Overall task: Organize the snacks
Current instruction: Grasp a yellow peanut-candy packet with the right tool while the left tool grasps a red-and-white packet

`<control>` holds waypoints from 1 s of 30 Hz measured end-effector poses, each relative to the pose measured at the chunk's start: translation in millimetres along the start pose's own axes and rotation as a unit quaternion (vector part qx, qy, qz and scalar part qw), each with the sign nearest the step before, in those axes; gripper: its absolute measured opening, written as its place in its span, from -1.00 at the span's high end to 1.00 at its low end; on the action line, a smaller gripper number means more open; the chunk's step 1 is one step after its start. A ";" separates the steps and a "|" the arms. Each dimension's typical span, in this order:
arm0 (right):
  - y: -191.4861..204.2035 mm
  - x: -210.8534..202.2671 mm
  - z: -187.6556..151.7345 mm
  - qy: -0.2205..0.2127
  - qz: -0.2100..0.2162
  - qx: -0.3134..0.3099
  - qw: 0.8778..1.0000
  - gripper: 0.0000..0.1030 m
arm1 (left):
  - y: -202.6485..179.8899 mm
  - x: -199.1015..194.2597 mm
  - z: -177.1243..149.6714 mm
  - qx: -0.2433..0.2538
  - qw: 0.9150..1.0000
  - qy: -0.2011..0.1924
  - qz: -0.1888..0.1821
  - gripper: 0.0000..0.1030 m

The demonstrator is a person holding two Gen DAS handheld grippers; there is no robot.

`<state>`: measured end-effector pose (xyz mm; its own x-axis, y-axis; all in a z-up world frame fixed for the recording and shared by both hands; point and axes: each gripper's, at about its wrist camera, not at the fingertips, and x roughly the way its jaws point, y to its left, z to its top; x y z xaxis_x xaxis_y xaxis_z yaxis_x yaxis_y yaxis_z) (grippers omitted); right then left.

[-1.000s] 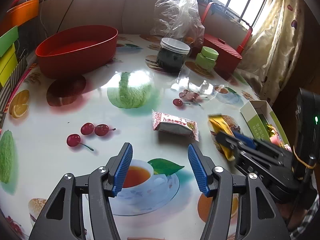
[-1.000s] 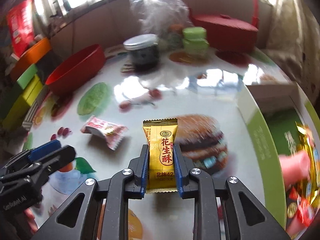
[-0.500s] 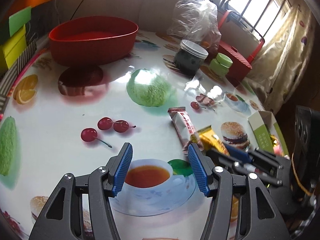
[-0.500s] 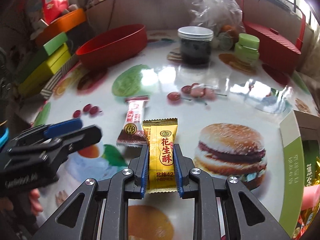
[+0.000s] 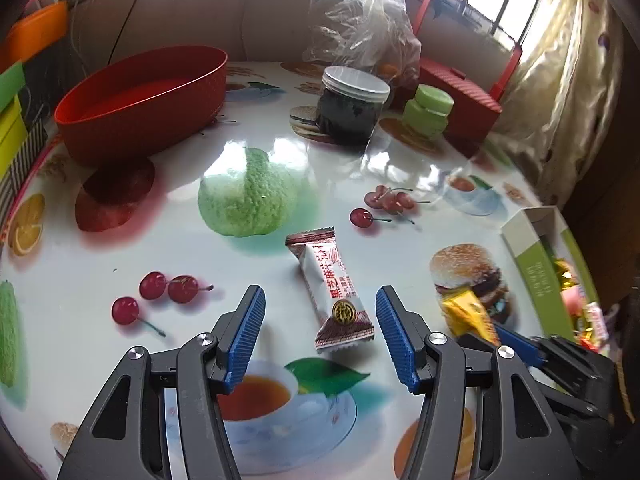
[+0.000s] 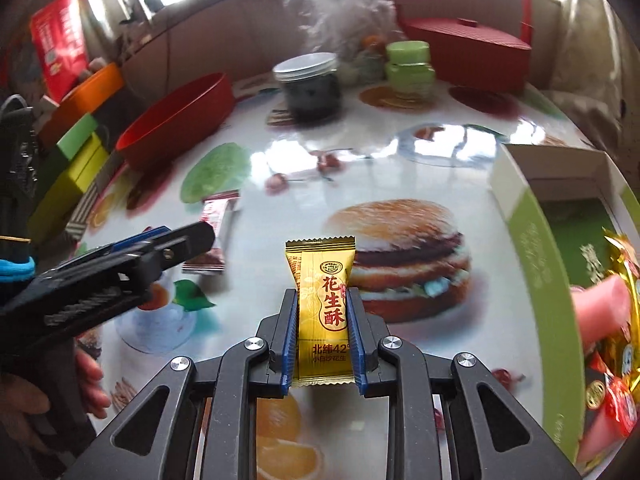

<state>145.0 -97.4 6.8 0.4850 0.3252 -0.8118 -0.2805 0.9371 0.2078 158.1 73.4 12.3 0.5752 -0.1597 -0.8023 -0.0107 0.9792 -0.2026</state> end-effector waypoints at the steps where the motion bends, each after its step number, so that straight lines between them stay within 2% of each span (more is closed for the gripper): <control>1: -2.5 -1.9 -1.0 -0.002 0.000 0.003 1.000 0.58 | -1.5 2.0 0.0 0.004 1.000 0.001 0.005 -0.14; 7: -11.8 -7.9 -6.5 -0.007 0.003 0.016 1.000 0.58 | -12.3 13.2 1.2 0.024 0.999 0.000 0.043 -0.14; 18: -16.1 -9.3 -8.8 -0.013 0.015 0.025 0.999 0.57 | -14.8 17.4 4.0 0.021 0.998 -0.009 0.063 -0.11; 20: -17.3 -9.5 -8.8 -0.013 0.016 0.028 0.999 0.57 | -16.2 17.7 3.7 0.026 0.997 -0.012 0.072 0.06; 24: -17.9 -9.9 -8.9 -0.014 0.017 0.030 0.999 0.58 | -16.2 18.6 4.9 0.029 0.996 -0.013 0.082 0.17; 28: -19.3 -11.2 -9.5 -0.014 0.015 0.032 0.999 0.58 | -14.4 17.1 5.2 0.028 0.996 -0.014 0.081 0.54; 30: -19.1 -11.5 -9.5 -0.013 0.013 0.031 0.999 0.58 | -12.9 16.2 4.6 0.023 0.997 -0.015 0.077 0.55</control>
<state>137.0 -120.2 7.0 0.4998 0.3527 -0.7911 -0.2420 0.9338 0.2634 171.3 58.8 4.4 0.5935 -0.0038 -0.8048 -0.0639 0.9966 -0.0518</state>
